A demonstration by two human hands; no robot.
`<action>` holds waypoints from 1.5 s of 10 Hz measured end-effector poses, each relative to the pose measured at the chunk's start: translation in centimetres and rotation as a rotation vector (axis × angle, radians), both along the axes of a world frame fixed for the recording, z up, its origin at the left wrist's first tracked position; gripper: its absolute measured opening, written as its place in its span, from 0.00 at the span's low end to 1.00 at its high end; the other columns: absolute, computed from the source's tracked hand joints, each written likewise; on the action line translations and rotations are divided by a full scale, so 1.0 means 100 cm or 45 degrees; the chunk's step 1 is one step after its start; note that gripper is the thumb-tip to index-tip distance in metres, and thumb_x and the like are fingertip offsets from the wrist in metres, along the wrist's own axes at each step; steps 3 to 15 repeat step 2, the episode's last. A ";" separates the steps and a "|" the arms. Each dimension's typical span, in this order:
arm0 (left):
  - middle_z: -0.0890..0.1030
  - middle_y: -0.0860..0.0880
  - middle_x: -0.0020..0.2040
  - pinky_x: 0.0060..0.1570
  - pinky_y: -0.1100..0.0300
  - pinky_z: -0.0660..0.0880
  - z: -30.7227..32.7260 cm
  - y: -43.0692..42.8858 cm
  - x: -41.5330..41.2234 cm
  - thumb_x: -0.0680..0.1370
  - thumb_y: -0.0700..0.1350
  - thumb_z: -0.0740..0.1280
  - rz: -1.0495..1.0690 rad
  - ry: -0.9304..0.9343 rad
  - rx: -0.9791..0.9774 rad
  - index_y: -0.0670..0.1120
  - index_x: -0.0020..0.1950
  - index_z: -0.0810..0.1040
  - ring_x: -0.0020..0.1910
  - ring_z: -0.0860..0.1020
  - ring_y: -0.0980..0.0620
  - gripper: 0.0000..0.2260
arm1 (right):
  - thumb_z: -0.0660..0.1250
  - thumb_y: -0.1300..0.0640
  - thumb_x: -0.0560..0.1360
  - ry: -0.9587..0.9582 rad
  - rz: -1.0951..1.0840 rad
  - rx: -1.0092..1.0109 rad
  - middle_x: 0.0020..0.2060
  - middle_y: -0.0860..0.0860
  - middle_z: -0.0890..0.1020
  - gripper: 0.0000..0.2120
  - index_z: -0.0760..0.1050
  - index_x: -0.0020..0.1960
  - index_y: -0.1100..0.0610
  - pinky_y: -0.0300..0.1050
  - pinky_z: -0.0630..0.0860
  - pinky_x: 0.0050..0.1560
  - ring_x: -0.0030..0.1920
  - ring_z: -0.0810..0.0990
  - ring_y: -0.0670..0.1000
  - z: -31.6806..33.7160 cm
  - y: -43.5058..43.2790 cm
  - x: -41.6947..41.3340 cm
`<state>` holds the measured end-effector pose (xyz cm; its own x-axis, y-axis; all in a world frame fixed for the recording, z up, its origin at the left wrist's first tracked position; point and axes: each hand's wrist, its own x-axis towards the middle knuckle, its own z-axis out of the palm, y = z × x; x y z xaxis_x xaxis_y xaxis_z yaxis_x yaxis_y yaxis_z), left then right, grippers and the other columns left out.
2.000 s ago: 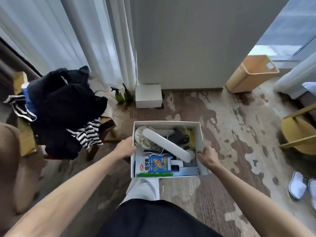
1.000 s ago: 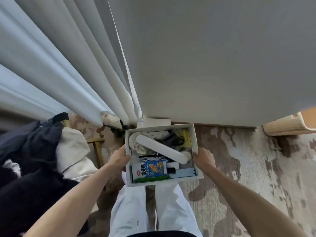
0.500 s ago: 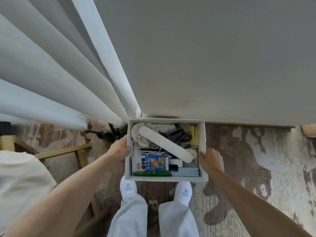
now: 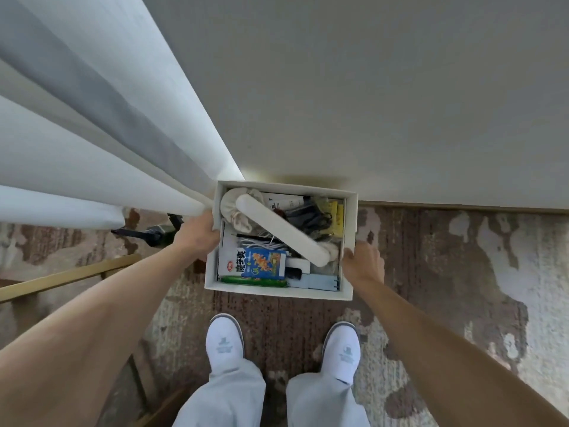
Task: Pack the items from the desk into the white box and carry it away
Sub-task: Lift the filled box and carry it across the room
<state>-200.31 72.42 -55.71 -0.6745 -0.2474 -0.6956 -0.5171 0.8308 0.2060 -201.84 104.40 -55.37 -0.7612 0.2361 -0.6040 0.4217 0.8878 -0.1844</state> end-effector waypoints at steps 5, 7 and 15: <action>0.79 0.39 0.53 0.47 0.51 0.77 0.024 0.004 0.020 0.79 0.45 0.60 0.072 -0.058 0.028 0.44 0.58 0.70 0.48 0.78 0.38 0.10 | 0.57 0.58 0.80 -0.031 -0.114 -0.035 0.40 0.55 0.77 0.07 0.73 0.47 0.58 0.45 0.69 0.37 0.39 0.75 0.57 0.035 -0.008 -0.005; 0.79 0.39 0.53 0.47 0.51 0.77 0.024 0.004 0.020 0.79 0.45 0.60 0.072 -0.058 0.028 0.44 0.58 0.70 0.48 0.78 0.38 0.10 | 0.57 0.58 0.80 -0.031 -0.114 -0.035 0.40 0.55 0.77 0.07 0.73 0.47 0.58 0.45 0.69 0.37 0.39 0.75 0.57 0.035 -0.008 -0.005; 0.79 0.39 0.53 0.47 0.51 0.77 0.024 0.004 0.020 0.79 0.45 0.60 0.072 -0.058 0.028 0.44 0.58 0.70 0.48 0.78 0.38 0.10 | 0.57 0.58 0.80 -0.031 -0.114 -0.035 0.40 0.55 0.77 0.07 0.73 0.47 0.58 0.45 0.69 0.37 0.39 0.75 0.57 0.035 -0.008 -0.005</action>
